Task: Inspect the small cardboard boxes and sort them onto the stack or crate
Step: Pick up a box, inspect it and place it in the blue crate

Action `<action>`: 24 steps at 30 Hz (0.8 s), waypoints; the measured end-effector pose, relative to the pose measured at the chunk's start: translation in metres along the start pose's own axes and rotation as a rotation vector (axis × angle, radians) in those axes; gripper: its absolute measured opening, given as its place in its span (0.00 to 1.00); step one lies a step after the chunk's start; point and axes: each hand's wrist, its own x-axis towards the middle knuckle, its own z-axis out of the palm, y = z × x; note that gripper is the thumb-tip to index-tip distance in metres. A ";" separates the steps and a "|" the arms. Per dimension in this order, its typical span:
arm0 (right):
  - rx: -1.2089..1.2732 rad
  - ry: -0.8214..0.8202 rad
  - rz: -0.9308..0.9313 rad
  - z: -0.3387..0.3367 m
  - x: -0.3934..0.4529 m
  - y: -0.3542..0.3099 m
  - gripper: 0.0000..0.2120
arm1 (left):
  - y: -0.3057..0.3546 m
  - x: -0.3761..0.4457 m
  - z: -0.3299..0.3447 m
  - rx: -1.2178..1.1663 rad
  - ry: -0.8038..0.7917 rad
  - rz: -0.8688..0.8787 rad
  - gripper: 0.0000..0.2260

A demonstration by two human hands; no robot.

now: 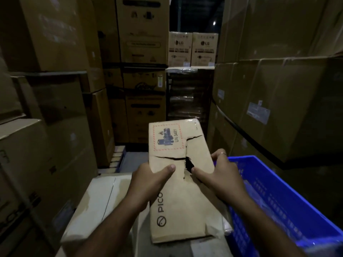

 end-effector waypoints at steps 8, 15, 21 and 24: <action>0.068 -0.058 0.144 0.038 -0.036 0.045 0.23 | -0.045 -0.024 0.022 0.027 0.012 -0.131 0.12; 0.167 0.036 0.158 0.034 -0.031 0.053 0.25 | -0.028 -0.019 0.018 -0.133 -0.032 -0.111 0.18; 0.486 0.175 0.275 -0.010 0.006 0.055 0.23 | -0.029 -0.006 -0.007 -0.273 0.011 -0.213 0.27; 0.605 0.177 0.366 -0.036 0.021 0.060 0.24 | -0.038 -0.007 -0.017 -0.447 -0.186 -0.376 0.31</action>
